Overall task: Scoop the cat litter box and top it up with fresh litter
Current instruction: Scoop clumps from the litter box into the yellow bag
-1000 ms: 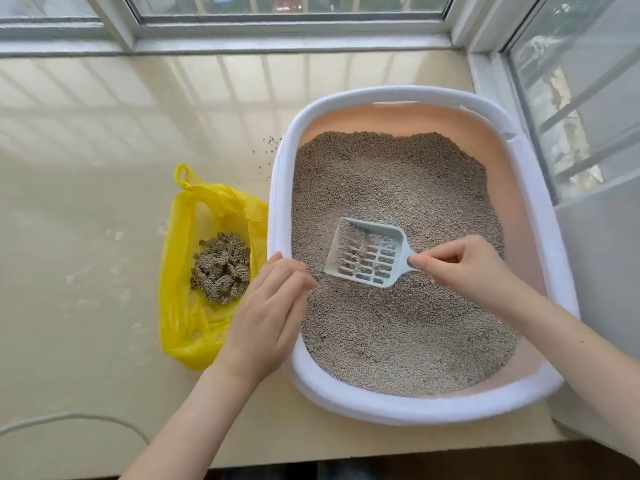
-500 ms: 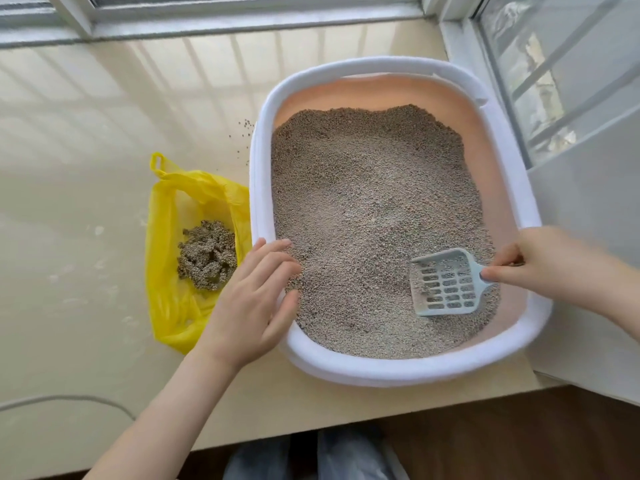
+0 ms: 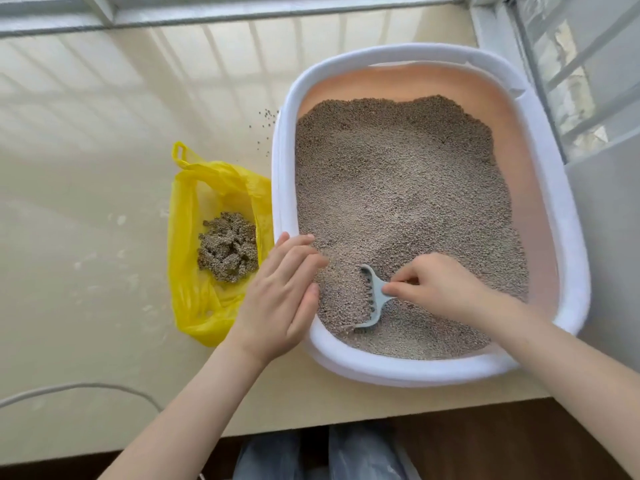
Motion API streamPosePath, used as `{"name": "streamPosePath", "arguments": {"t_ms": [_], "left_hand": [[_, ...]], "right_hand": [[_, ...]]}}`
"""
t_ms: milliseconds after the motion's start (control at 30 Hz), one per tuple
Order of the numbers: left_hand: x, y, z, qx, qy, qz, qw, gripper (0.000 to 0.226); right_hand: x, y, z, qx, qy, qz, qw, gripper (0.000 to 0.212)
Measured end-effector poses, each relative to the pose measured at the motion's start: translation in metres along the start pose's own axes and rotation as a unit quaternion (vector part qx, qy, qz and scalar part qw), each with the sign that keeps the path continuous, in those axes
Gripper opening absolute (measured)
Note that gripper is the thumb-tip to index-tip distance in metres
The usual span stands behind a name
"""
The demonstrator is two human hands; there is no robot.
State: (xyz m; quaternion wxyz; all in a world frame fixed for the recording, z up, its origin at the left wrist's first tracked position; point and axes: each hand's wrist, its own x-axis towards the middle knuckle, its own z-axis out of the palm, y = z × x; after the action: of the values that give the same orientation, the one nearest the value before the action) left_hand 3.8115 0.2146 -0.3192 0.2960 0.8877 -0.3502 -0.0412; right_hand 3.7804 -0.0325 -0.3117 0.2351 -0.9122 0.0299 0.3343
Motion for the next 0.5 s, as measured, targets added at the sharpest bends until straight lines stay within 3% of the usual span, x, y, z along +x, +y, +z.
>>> {"name": "streamPosePath", "arguments": {"t_ms": [100,167,300,500], "left_hand": [[0.000,0.001,0.001,-0.003,0.001,-0.001,1.000,0.035],[0.001,0.001,0.001,-0.005,0.004,-0.003,1.000,0.034],[0.001,0.001,0.003,-0.014,0.016,-0.003,1.000,0.033],[0.001,-0.002,0.002,-0.029,0.019,0.001,0.999,0.027]], "right_hand": [[0.007,-0.012,0.000,-0.196,0.028,-0.036,0.979,0.038],[0.014,-0.021,0.004,-0.226,0.062,-0.052,0.971,0.033],[0.025,-0.008,0.015,-0.118,0.079,-0.043,0.989,0.036],[0.012,0.003,0.006,0.064,0.025,-0.036,0.997,0.038]]}}
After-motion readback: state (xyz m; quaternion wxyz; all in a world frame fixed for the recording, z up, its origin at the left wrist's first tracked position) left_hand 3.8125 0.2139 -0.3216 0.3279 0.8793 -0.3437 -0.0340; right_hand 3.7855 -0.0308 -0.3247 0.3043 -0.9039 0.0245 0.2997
